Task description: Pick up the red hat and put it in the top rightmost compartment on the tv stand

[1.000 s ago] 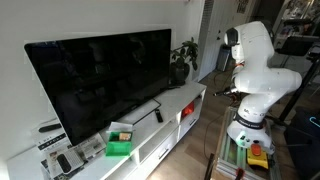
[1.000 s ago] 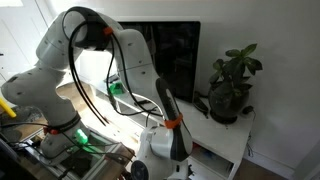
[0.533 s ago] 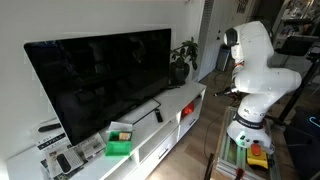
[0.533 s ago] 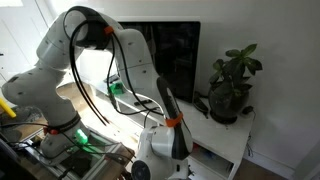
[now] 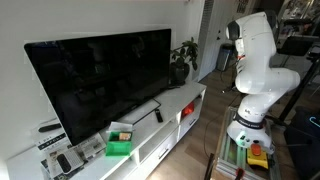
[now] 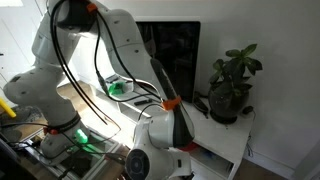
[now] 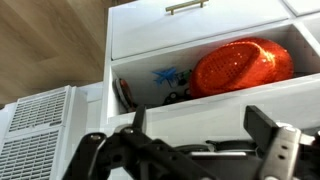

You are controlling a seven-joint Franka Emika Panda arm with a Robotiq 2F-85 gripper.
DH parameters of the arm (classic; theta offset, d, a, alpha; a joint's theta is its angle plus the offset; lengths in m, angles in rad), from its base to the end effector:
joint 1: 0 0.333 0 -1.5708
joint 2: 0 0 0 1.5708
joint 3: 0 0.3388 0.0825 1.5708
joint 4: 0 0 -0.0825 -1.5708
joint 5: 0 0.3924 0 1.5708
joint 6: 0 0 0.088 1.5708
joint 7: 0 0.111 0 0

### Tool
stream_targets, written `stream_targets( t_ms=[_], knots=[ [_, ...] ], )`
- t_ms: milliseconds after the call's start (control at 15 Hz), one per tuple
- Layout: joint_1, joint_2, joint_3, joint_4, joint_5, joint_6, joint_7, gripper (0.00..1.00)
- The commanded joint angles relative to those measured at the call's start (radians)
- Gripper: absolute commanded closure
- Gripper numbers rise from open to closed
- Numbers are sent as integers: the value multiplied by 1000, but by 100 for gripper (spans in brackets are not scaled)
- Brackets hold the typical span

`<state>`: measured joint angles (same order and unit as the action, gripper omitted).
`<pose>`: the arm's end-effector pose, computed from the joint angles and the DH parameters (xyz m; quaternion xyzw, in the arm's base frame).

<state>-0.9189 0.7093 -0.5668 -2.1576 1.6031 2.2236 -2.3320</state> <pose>0.0554 -0.5288 0.0951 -0.9293 0.1939 -0.3143 0.0001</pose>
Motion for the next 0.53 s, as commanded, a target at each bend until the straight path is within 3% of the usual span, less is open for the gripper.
stream_targets(
  t_ms=[0, 200, 267, 467],
  knots=[
    [46, -106, -40, -92, -134, 80, 16, 0],
    [57, -159, -52, -131, -238, 125, 16, 0],
    [12, -100, -8, -74, -183, 108, 11, 0],
    [5, -109, 2, -78, -190, 112, 12, 0]
  ],
)
